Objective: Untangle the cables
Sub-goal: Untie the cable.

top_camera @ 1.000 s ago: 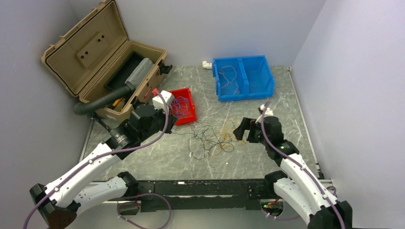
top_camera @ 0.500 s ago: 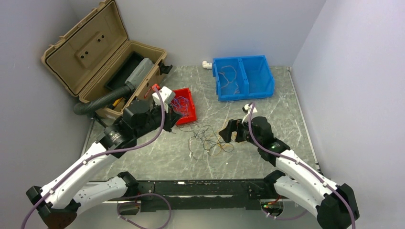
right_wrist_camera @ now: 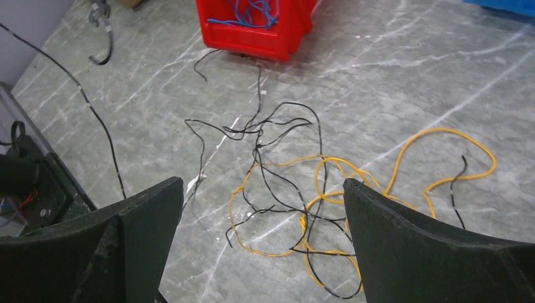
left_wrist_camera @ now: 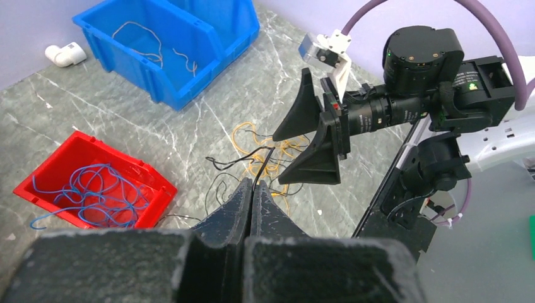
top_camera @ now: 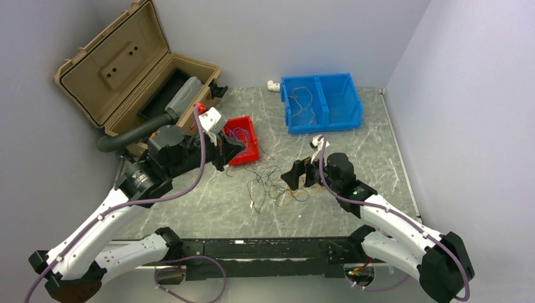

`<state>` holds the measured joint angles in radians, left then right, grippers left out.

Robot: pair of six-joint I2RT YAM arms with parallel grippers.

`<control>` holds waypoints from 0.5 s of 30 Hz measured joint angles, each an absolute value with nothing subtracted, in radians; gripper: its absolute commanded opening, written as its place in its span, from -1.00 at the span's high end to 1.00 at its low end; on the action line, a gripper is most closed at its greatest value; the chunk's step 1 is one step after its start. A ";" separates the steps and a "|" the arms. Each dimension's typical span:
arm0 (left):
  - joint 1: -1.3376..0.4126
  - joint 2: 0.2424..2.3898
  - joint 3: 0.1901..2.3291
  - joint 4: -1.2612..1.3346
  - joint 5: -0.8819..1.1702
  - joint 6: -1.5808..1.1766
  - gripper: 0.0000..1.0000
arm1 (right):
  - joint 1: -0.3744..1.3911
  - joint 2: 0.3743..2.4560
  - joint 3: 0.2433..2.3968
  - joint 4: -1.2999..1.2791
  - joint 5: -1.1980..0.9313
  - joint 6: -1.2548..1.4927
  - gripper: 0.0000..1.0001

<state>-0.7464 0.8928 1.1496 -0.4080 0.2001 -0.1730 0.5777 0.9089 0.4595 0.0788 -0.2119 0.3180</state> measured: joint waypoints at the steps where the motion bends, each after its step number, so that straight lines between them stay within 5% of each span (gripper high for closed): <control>1: -0.746 0.893 1.150 -0.408 0.205 -0.173 1.00 | 0.586 0.915 0.461 0.089 -0.218 0.311 -0.98; 15: -0.747 0.894 1.182 -0.457 0.128 -0.180 1.00 | 0.678 1.143 0.537 0.113 -0.015 0.364 -0.94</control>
